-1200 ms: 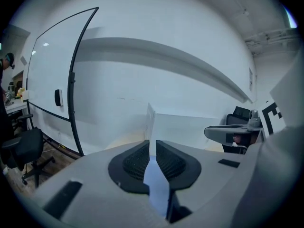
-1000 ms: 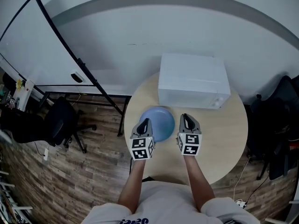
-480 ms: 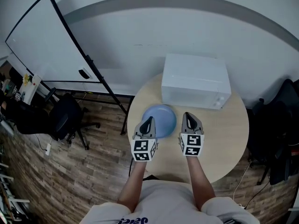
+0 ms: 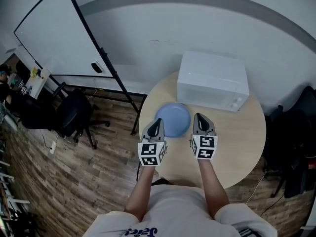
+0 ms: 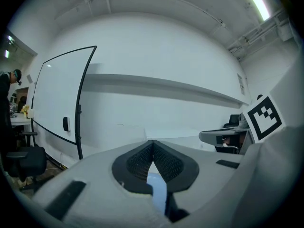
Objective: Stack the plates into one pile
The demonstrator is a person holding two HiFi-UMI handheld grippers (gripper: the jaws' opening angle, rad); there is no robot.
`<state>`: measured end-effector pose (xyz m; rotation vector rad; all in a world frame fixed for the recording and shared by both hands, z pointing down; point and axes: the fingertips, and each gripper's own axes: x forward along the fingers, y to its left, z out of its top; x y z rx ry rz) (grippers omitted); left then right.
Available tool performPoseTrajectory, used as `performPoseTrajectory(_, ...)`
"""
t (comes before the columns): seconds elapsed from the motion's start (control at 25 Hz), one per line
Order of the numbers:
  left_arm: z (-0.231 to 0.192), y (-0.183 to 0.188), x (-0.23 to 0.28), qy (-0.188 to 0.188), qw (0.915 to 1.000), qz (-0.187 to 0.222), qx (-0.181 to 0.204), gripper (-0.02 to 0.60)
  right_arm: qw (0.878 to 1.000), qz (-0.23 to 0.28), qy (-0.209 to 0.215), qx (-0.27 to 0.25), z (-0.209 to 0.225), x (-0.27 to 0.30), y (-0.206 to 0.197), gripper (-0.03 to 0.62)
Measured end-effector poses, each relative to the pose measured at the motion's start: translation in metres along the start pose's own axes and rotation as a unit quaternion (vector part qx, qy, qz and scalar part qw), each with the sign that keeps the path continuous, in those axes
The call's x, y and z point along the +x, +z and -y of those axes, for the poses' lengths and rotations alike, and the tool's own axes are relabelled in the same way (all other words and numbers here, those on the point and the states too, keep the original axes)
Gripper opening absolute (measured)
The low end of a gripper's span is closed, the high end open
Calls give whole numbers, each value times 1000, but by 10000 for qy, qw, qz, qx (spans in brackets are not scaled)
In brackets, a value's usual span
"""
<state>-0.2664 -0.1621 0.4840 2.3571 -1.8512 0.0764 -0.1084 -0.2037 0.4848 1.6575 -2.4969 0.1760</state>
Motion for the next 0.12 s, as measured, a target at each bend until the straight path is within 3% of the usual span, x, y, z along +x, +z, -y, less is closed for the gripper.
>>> performPoseTrajectory(0.12,3,-5,-8,21,10000,-42,-62,15,10000,-28,68,-63,-4,-4,-2,14)
